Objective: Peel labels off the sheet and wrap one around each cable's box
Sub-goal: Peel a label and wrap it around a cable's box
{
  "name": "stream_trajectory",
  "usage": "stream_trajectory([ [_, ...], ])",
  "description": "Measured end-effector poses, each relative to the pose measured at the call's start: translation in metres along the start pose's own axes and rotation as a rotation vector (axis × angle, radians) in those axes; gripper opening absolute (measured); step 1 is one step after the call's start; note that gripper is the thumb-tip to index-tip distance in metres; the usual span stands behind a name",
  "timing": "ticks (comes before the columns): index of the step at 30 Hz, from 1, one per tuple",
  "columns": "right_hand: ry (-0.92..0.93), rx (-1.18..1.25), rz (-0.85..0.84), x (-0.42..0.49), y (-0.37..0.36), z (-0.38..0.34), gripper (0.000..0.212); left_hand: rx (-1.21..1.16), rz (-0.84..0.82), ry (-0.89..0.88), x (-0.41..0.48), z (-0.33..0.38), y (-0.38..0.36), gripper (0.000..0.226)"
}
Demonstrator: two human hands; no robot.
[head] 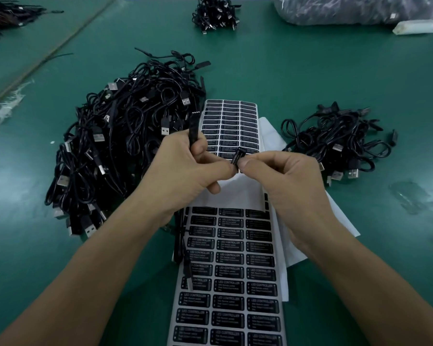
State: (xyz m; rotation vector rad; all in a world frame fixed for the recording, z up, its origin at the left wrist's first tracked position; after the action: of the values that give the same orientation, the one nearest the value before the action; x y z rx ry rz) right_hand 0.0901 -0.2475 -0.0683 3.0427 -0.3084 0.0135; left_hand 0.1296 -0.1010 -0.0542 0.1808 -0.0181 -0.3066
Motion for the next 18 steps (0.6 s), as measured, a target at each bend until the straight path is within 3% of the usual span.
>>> stream_trajectory([
  [4,-0.007,-0.035,0.009,-0.001,0.0,0.002,0.01,0.024,0.02,0.002,0.0,-0.003,0.002,0.052],
  [8,0.025,0.019,0.104,0.0,0.011,-0.001,0.014,0.221,0.067,0.039,0.0,-0.007,0.005,0.036],
  [11,0.005,0.119,0.153,0.001,0.018,0.003,0.016,0.238,0.083,0.098,-0.002,-0.015,0.008,0.048],
  [14,-0.013,0.209,0.101,0.0,0.01,0.004,0.013,0.332,0.125,-0.067,-0.002,-0.003,0.01,0.037],
  [18,0.015,0.252,0.054,-0.001,0.002,0.0,0.039,0.53,0.077,-0.206,-0.003,0.003,0.001,0.022],
])
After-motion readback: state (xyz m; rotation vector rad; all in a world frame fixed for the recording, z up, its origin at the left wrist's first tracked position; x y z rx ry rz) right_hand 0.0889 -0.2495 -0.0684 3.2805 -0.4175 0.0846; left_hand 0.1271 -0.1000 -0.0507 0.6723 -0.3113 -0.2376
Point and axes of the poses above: each hand's wrist, its own x-axis towards the middle knuckle, its own y-axis out of the back of the hand, z = x × y, the point moved 10 cm from there along x, towards the middle knuckle, and after that the axes turned 1 degree about -y, right-handed, at the moved point
